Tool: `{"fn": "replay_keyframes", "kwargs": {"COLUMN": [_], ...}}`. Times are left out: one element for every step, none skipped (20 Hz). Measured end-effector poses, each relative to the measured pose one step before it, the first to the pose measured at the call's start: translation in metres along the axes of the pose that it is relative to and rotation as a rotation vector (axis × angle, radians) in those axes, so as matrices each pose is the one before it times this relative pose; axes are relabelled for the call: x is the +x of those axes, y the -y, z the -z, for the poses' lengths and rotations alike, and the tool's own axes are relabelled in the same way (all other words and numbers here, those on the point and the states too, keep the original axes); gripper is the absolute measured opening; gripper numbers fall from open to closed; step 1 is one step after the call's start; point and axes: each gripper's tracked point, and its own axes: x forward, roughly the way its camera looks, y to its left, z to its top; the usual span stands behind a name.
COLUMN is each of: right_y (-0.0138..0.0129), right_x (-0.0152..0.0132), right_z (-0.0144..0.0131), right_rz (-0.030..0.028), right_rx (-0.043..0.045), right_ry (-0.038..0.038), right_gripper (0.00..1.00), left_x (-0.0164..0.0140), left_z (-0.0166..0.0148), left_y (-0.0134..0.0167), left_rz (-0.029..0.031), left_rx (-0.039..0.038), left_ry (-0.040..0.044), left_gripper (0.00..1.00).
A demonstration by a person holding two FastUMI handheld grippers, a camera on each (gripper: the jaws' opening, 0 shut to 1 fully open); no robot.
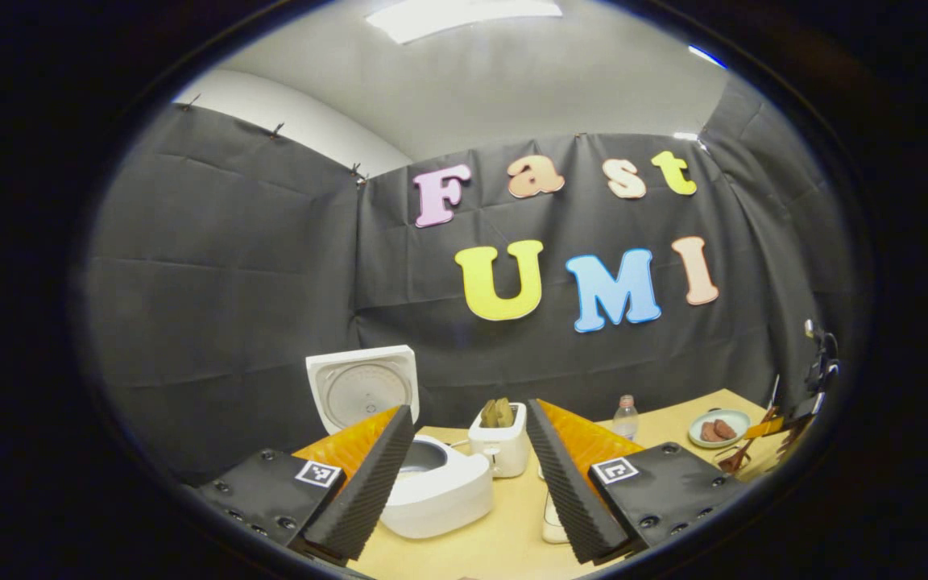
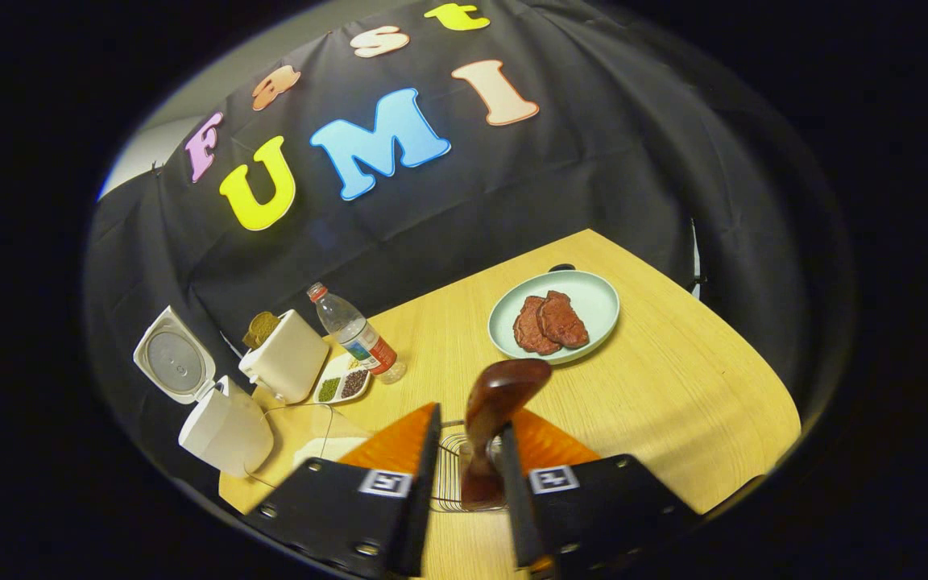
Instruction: Close the left gripper, press the button to open the rice cooker; take a wooden spoon from the chopstick holder with the right hand, scoop a spoonful of rice and pour it into the rice cooker, then put the wooden spoon back into the chopstick holder.
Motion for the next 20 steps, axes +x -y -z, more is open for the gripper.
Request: {"fn": "replay_keyframes", "kwargs": {"right_y": [0.00790,0.00844,0.00757,0.00459,0.00529,0.00381,0.00398,0.00434,0.00266,0.00331,-0.00177,-0.00419,-0.00507,-0.00367,-0.00444,-0.00426,-0.00584,-0.00613,-0.00423,-0.00617], "right_x": [0.00404,-0.00844,-0.00436,-0.00498,-0.00581,-0.00697,-0.00698,-0.00714,-0.00807,-0.00836,-0.00861,-0.00917,-0.00830,-0.00652,-0.00613,-0.00491,-0.00413,-0.00251,-0.00280,-0.00361], "right_z": [-0.00467,-0.00468,-0.00537,-0.00811,-0.00883,-0.00823,-0.01036,-0.01147,-0.01206,-0.01302,-0.01090,-0.00998,-0.00966,-0.00777,-0.00773,-0.00675,-0.00687,-0.00448,-0.00325,-0.00231], "right_rz": [0.02304,0.03016,0.03064,0.02157,0.02014,0.01393,0.01456,0.01296,0.01287,0.00806,0.00440,-0.00420,-0.00483,0.00044,0.00643,0.00285,0.00149,0.00650,0.01192,0.00464], "right_rx": [-0.03617,-0.04082,-0.04549,-0.04374,-0.04117,-0.04028,-0.03600,-0.02907,-0.01839,-0.00542,0.00603,0.01120,0.00807,0.00288,0.00162,0.00334,0.00141,-0.00387,-0.00484,-0.00435], "right_ry": [0.01731,0.01734,0.02300,0.02375,0.02735,0.02469,0.02755,0.02818,0.02642,0.02338,0.01813,0.02113,0.02078,0.01764,0.01335,0.01801,0.02007,0.01652,0.01040,0.00921], "right_gripper": [0.72,1.00,0.99,0.99,0.99,0.99,0.99,0.99,0.99,0.99,0.99,0.99,0.99,0.99,0.99,0.99,0.99,0.99,0.99,0.99], "left_x": [0.00022,0.00049,0.00074,-0.00024,0.00141,0.00053,0.00112,0.00054,0.00162,0.00357,0.00426,0.00427,0.00627,0.00628,0.00726,0.00746,0.00791,0.00909,0.01026,0.00977], "left_z": [-0.00100,-0.00194,-0.00179,0.00069,-0.00003,0.00152,0.00085,0.00233,0.00225,0.00118,0.00041,0.00054,-0.00208,-0.00046,-0.00026,0.00143,-0.00053,-0.00164,-0.00259,-0.00296], "left_y": [0.00281,0.00351,0.00348,0.00223,0.00241,0.00271,0.00332,0.00233,0.00046,0.00020,-0.00204,-0.00499,-0.00599,-0.00782,-0.00840,-0.00791,-0.00737,-0.00922,-0.01251,-0.01372], "left_rz": [0.00121,0.00224,0.00175,0.00102,0.00101,0.00244,0.00555,0.00439,0.00276,0.00588,0.00058,-0.00129,-0.00544,-0.00622,-0.00588,-0.00651,-0.00005,-0.00532,-0.01311,-0.01491], "left_rx": [-0.00447,-0.00527,-0.00213,0.00112,0.00072,-0.00349,-0.00883,-0.01255,-0.01116,-0.00683,0.00002,0.00328,0.00295,0.00030,-0.00342,-0.01162,-0.01582,-0.01133,-0.00205,0.00633], "left_ry": [0.00261,0.00549,0.00597,0.00458,0.00254,0.00083,-0.00013,-0.00701,-0.00639,-0.00432,-0.00460,-0.00096,0.00356,0.00494,-0.00250,-0.01132,-0.01037,-0.00486,-0.00038,0.00092], "left_gripper": [0.95,0.95,0.95,0.95,0.95,0.95,0.95,0.95,0.95,0.97,0.97,0.95,0.95,0.97,0.98,0.95,0.95,0.97,0.95,0.95]}}
